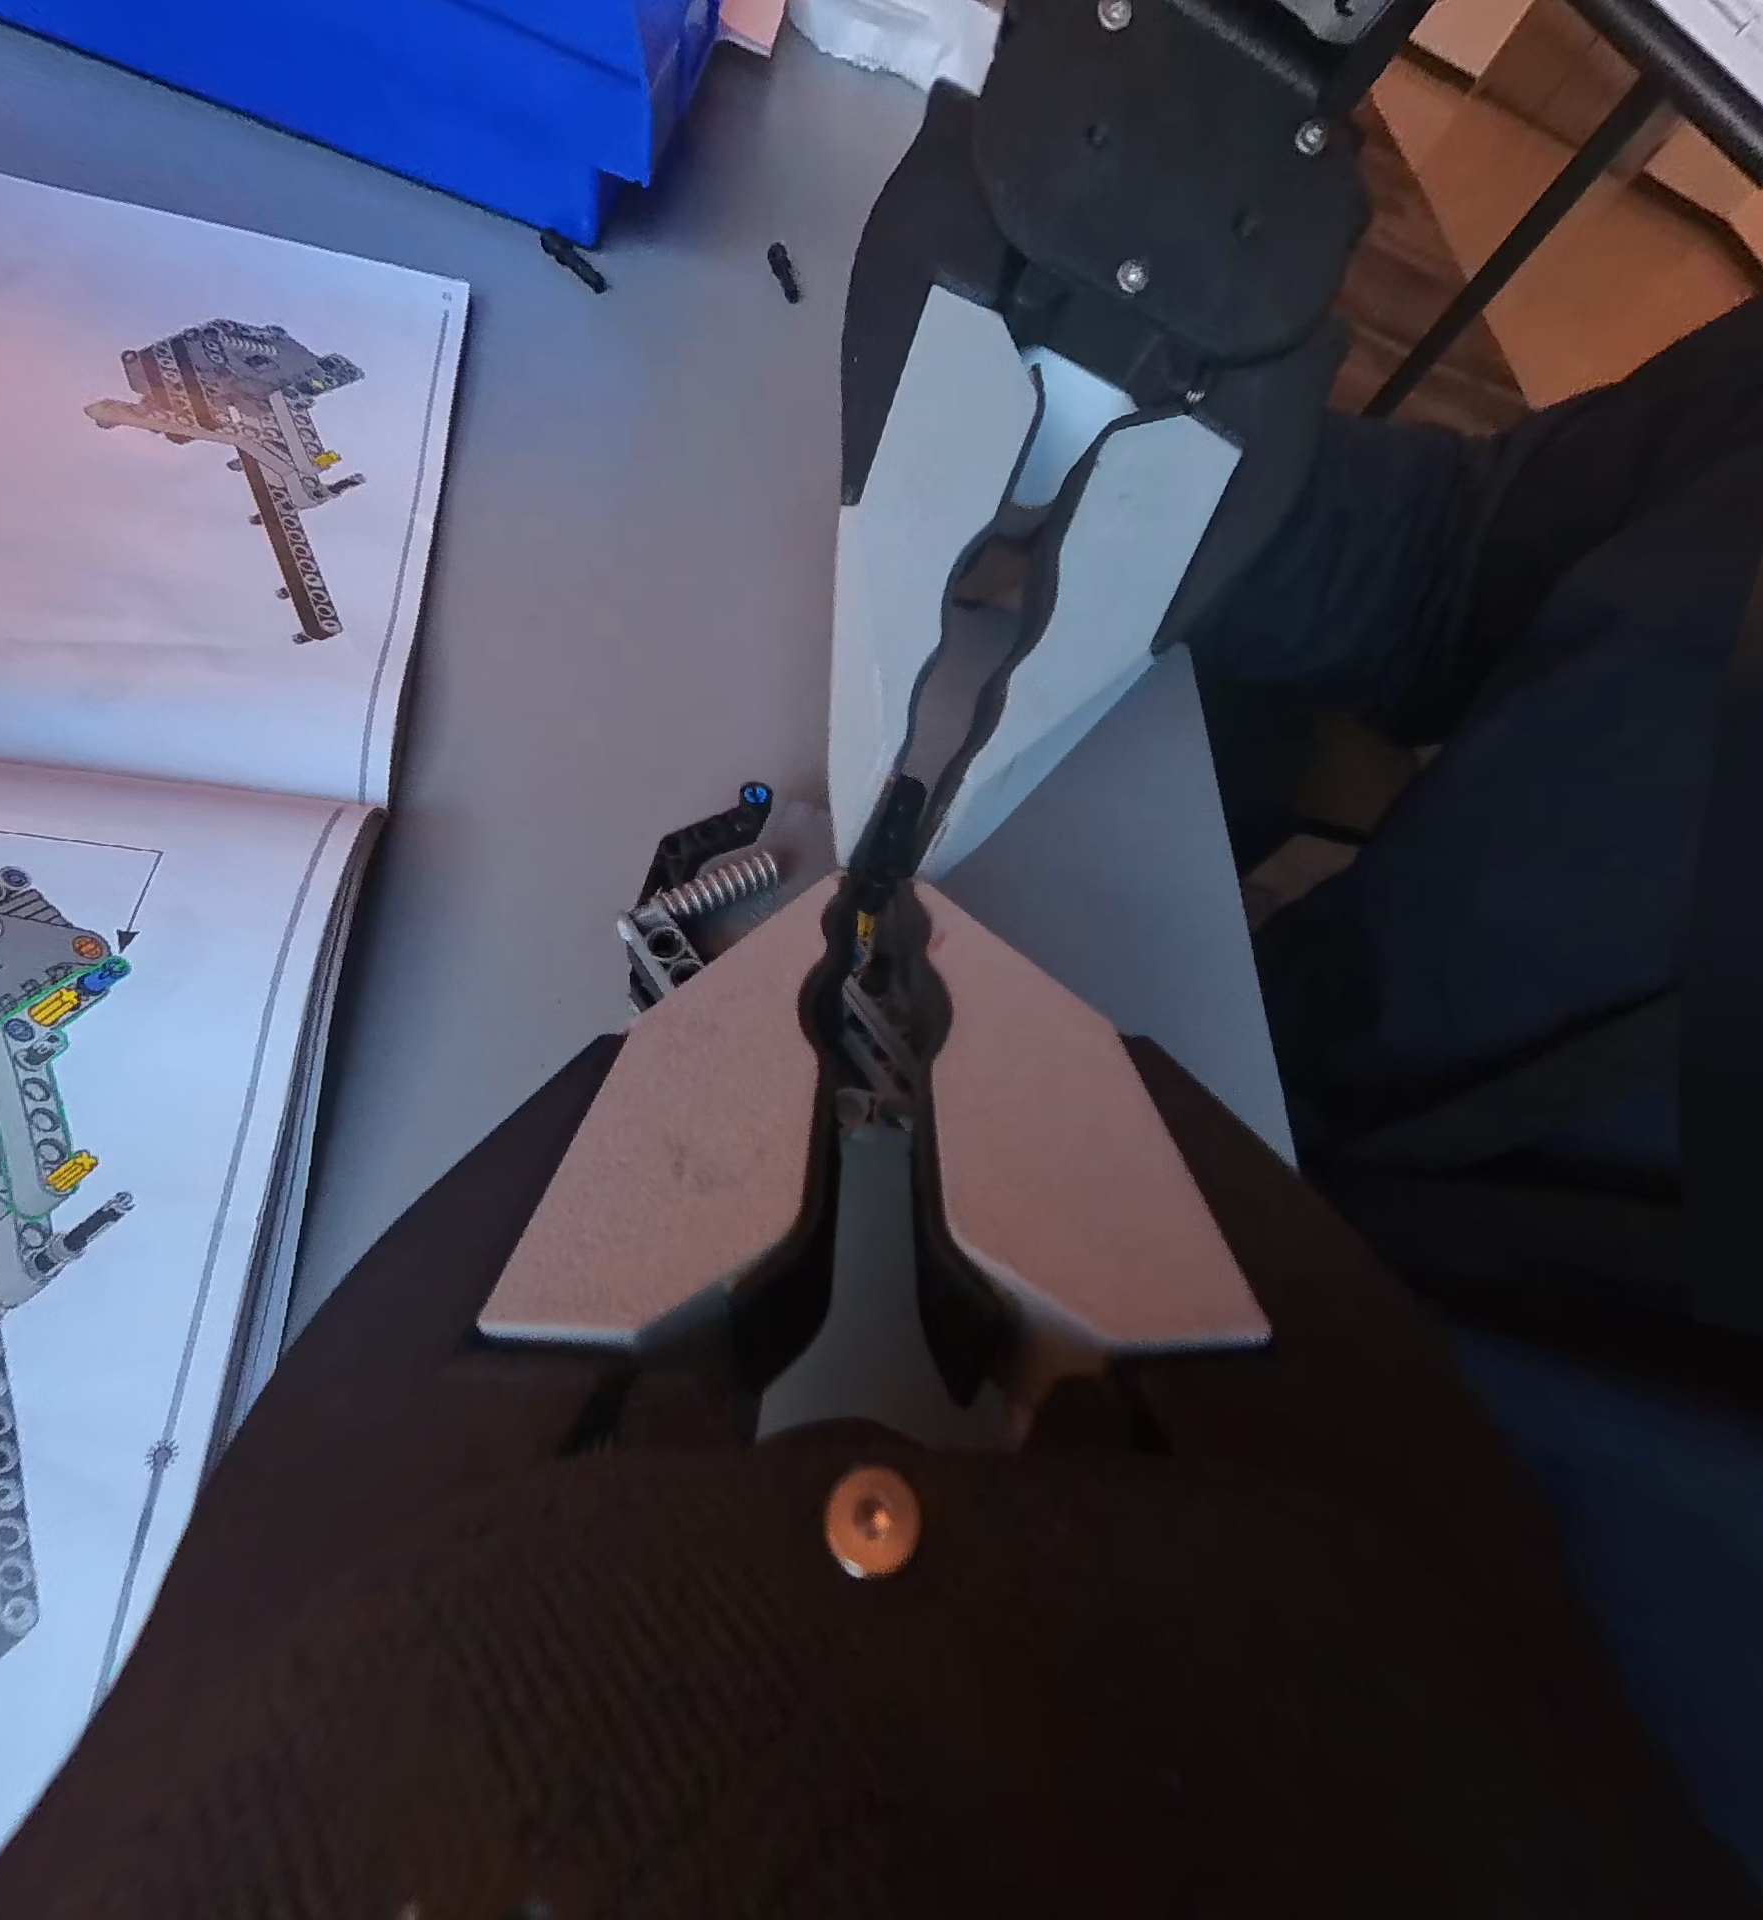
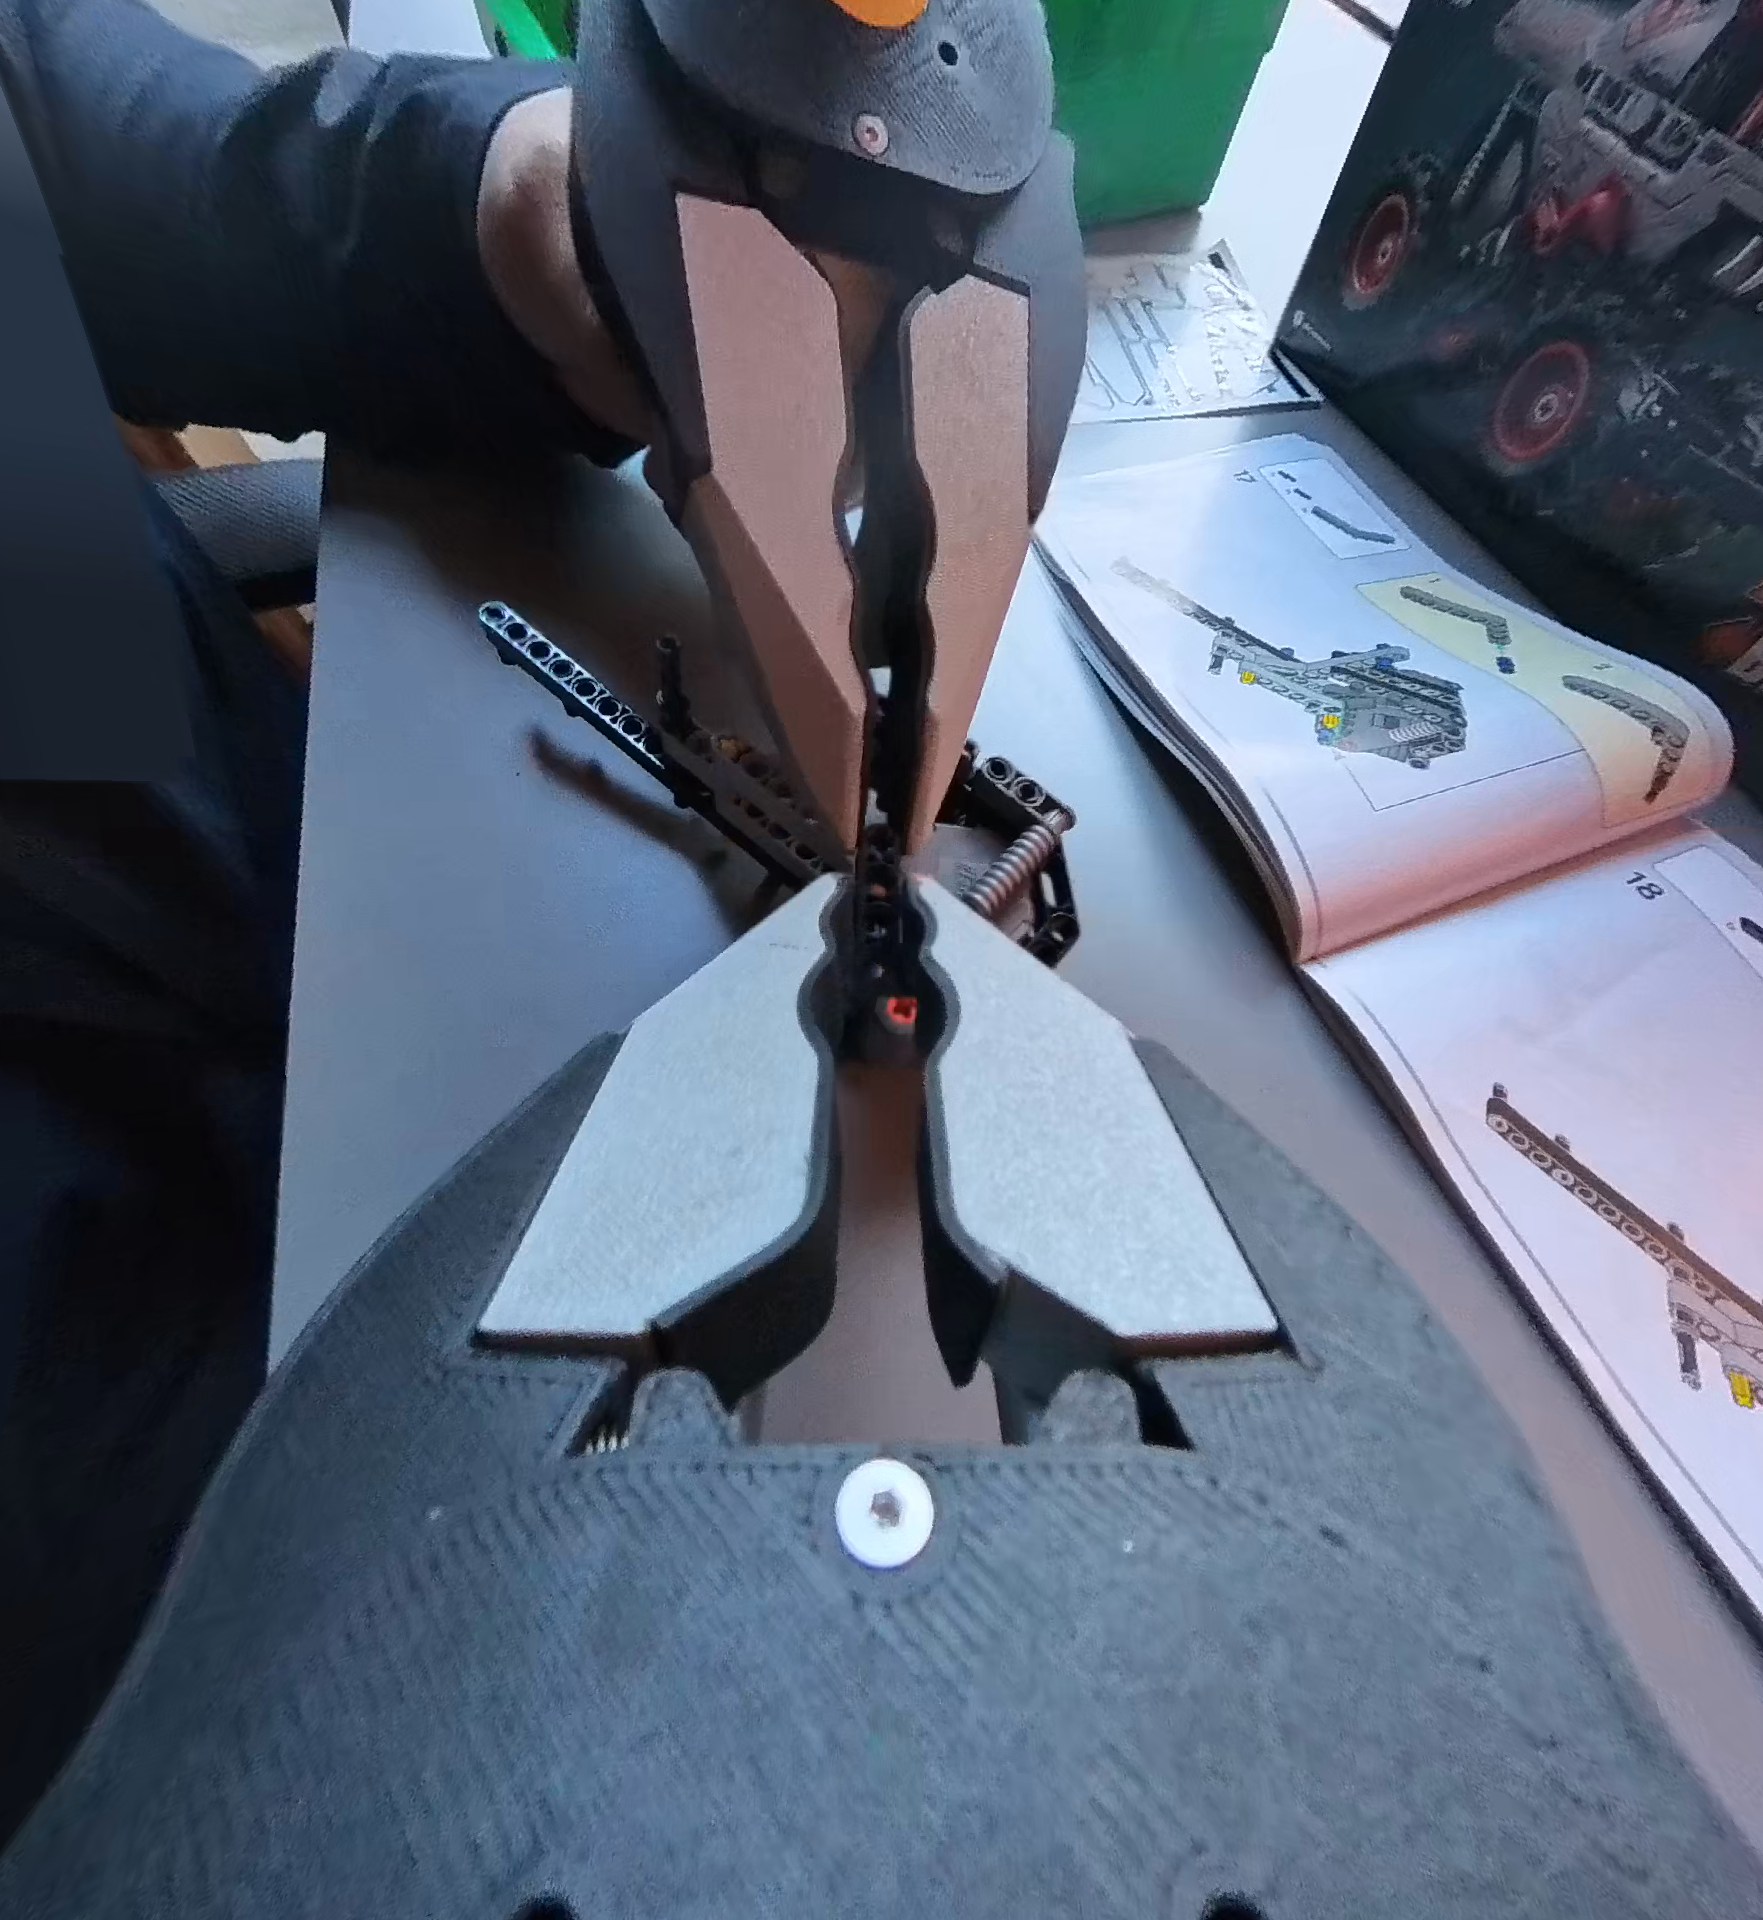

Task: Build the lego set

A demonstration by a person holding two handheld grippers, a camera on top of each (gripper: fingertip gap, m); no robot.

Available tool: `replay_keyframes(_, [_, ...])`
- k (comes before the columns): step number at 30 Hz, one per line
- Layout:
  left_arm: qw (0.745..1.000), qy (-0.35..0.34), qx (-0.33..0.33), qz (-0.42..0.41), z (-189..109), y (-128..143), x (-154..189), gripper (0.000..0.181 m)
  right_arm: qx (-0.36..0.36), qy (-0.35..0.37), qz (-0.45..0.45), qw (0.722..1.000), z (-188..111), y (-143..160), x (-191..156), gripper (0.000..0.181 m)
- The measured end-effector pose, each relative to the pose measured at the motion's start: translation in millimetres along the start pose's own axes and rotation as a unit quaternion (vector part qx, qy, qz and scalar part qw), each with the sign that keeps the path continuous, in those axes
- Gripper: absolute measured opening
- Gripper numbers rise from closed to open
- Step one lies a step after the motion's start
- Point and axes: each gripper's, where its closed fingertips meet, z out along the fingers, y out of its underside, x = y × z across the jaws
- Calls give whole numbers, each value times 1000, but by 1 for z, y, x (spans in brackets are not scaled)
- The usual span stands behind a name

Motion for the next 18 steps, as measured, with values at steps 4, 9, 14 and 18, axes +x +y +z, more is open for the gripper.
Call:
replay_keyframes(4, [1000,3,9,-3,-2,-3,0,4,15,-13,15,1000,-3,-3,-1,7])
replay_keyframes(9, [1000,-4,0,6,0,0,1,5,8,-13,14,1000,0,-1,-1,5])
replay_keyframes(14, [1000,-3,1,4,0,0,1,4,22,-12,15,1000,-4,-6,-1,4])
replay_keyframes(18, [1000,-4,-1,1,1,1,0,4,14,-11,19,1000,-2,-4,0,4])
